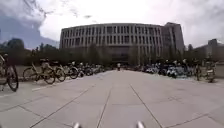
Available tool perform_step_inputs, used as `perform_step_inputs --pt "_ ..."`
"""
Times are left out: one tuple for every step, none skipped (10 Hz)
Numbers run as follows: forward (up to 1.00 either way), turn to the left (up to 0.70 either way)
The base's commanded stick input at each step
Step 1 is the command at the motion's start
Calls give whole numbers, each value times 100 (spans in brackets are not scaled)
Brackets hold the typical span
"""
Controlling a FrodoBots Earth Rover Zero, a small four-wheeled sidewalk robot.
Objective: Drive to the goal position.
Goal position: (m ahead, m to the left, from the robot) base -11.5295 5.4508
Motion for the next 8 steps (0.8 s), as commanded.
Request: perform_step_inputs --pt "70 -14" --pt "70 -14" --pt "70 -14" --pt "70 -14" --pt "70 -14" --pt "70 -14" --pt "70 -14" --pt "70 -14"
